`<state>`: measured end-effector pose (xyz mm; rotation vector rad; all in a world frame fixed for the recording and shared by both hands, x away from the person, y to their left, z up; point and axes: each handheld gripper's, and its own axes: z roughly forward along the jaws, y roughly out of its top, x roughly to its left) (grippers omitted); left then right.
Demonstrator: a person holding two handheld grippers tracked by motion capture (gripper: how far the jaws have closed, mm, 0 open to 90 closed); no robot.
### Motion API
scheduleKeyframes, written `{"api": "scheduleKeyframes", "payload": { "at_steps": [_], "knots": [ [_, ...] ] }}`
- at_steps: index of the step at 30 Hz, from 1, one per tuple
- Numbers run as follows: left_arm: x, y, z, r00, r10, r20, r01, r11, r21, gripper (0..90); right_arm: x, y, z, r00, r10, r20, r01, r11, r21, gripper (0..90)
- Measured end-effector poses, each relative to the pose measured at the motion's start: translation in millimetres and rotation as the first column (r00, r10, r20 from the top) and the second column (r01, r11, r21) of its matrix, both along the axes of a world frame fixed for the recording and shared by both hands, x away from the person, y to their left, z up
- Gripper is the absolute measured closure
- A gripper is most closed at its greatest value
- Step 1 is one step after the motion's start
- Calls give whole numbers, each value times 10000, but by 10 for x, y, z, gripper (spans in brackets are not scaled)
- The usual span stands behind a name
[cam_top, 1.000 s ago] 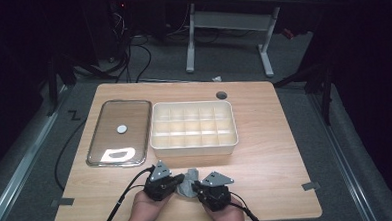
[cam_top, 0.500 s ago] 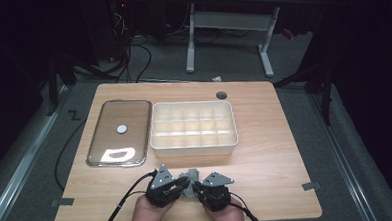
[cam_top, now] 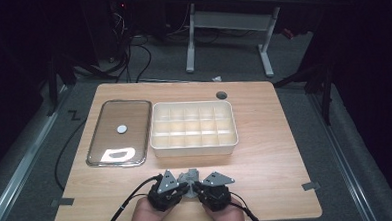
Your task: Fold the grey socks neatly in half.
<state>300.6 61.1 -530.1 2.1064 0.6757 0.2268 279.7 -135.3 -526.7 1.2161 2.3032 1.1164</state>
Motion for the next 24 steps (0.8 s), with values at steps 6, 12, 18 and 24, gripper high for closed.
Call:
{"api": "scheduleKeyframes", "payload": {
  "at_steps": [6,12,18,24],
  "knots": [
    [-1,54,-14,9999,62,131,-63,10000,57,843,12,-6,-6,10000,46,-53,-45,9999,100,823],
    [-20,77,-24,9995,164,252,-165,9999,32,850,11,-2,-10,10000,56,11,-56,10000,67,821],
    [-8,81,-25,9999,133,94,-133,9999,-24,856,-15,-7,105,9995,-164,-255,167,9998,135,699],
    [10,86,-27,10000,73,-67,-74,9999,-139,840,-63,-90,227,9978,-651,-133,657,9968,450,609]
  ]
}}
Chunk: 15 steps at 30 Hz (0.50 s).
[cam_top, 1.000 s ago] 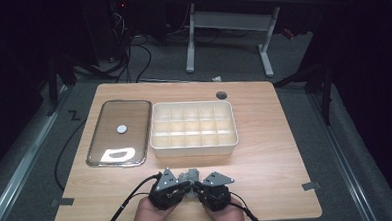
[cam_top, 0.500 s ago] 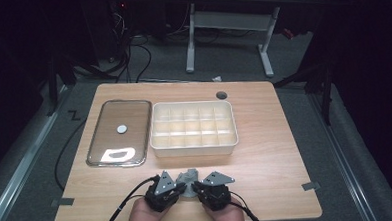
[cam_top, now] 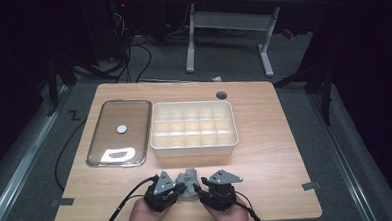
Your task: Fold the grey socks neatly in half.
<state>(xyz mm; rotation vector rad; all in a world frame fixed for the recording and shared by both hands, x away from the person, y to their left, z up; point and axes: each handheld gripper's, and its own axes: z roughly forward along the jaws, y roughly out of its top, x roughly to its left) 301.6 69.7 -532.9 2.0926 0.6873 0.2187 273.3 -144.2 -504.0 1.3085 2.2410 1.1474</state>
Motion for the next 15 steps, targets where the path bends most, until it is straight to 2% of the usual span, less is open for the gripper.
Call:
{"api": "scheduleKeyframes", "payload": {
  "at_steps": [3,10,15],
  "knots": [
    [1,1,-1,10000,-16,-37,16,10000,-50,823,38,1,-63,9996,-38,-277,39,10000,27,569],
    [-1,4,1,10000,-30,-28,30,10000,-28,804,80,59,-166,9956,-417,-837,424,9991,60,557],
    [-4,10,2,10000,95,-24,-95,9999,-69,795,123,63,-230,9913,-270,-1292,319,9988,362,545]
  ]
}}
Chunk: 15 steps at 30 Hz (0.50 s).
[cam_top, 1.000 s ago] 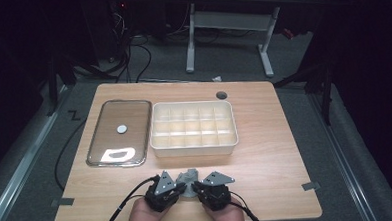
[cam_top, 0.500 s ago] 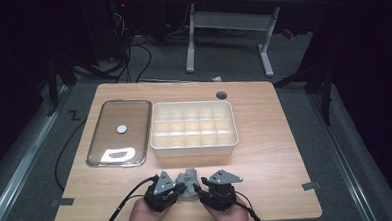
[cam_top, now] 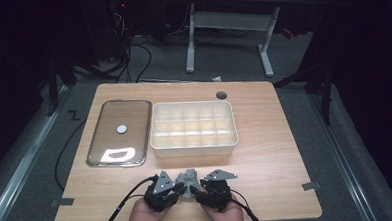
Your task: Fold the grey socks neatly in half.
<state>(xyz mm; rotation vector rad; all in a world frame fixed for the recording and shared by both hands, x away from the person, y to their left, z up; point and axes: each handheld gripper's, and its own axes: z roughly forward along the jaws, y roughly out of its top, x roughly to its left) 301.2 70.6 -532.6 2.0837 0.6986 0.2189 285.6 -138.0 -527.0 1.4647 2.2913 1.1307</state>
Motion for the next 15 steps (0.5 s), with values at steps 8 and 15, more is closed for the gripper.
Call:
{"api": "scheduleKeyframes", "payload": {
  "at_steps": [8,15],
  "knots": [
    [-8,14,3,9997,220,124,-219,9997,-62,815,-50,51,-11,9988,390,290,-392,9992,83,769],
    [6,-24,-3,9999,135,103,-137,9998,144,844,-148,51,124,9958,681,617,-705,9968,379,806]
  ]
}}
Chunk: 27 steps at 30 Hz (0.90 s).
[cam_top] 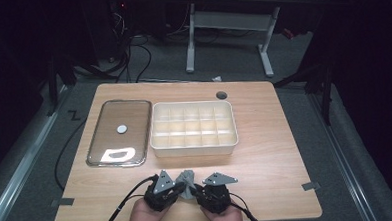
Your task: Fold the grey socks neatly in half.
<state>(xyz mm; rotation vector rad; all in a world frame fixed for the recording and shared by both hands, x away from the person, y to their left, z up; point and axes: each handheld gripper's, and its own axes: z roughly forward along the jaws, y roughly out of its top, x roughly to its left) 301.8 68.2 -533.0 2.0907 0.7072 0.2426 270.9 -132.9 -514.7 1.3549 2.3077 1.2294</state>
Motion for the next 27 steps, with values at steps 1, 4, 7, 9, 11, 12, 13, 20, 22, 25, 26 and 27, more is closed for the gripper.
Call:
{"api": "scheduleKeyframes", "payload": {
  "at_steps": [1,4,7,9,11,12,13,20,22,25,26,27],
  "knots": [
    [-1,-3,-1,10000,-13,14,13,10000,7,845,-16,17,26,10000,58,28,-58,10000,5,806],
    [0,-6,-1,10000,-13,8,13,10000,6,848,-35,77,70,9992,247,304,-241,9995,-206,807],
    [5,-4,-1,10000,-3,-35,3,10000,9,850,-15,86,66,9989,344,330,-340,9993,-141,798],
    [5,-7,-2,10000,-10,-24,10,10000,14,850,3,63,61,9991,394,153,-393,9992,-69,729],
    [6,-7,-1,10000,-29,-26,29,10000,24,849,12,15,80,9991,372,222,-372,9993,3,672],
    [7,-6,-1,10000,-32,-34,32,10000,19,848,4,-12,104,9994,265,244,-265,9996,-11,663],
    [7,-6,-1,10000,-33,-38,33,10000,14,848,4,-44,123,9992,166,367,-164,9999,-48,653],
    [8,-5,0,10000,-50,-56,50,10000,15,844,18,-147,101,9971,-481,585,552,9904,-1265,637],
    [7,-6,0,10000,-44,-53,44,10000,16,843,17,-145,57,9970,-557,536,630,9871,-1472,755],
    [4,-9,-1,10000,-17,-22,17,10000,6,843,12,-134,-9,9982,-419,427,474,9894,-1375,898],
    [3,-10,-1,10000,-17,-16,17,10000,12,843,10,-127,-27,9988,-287,399,334,9917,-1242,900],
    [2,-10,-1,10000,-16,-10,16,10000,19,844,7,-111,-39,9990,-181,413,231,9920,-1242,900]
  ]
}}
